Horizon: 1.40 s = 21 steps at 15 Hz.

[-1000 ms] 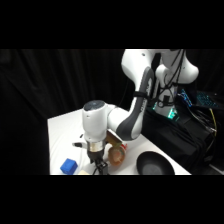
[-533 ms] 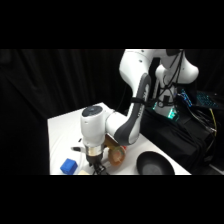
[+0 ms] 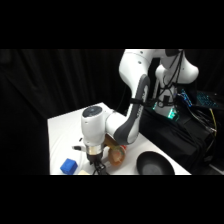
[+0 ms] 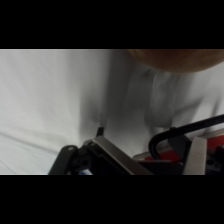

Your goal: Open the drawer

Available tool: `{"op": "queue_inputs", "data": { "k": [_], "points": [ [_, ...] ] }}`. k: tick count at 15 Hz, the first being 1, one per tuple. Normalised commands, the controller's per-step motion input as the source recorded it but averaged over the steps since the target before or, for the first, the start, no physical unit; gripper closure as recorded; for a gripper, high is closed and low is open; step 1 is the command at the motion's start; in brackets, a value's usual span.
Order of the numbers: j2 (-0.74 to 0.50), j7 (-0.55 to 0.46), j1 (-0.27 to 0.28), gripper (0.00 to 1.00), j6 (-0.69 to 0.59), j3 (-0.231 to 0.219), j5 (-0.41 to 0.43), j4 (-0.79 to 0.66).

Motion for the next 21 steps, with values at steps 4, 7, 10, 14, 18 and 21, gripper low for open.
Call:
{"op": "queue_inputs", "data": {
  "k": [4,7,10,14,18,21],
  "points": [
    [-0.25,-0.01,-0.037,0.0,0.19,-0.013,-0.05,-0.36],
    [-0.33,-0.03,-0.052,0.0,0.23,0.009,-0.041,-0.46],
    [-0.39,-0.06,-0.072,0.0,0.24,0.017,-0.04,-0.54],
    [-0.39,-0.11,-0.117,0.0,0.19,0.037,-0.025,-0.5],
    [-0.36,-0.15,-0.152,0.0,0.12,0.076,0.01,-0.41],
    [-0.34,-0.2,-0.163,0.0,0.07,0.094,0.023,-0.35]
  ]
}}
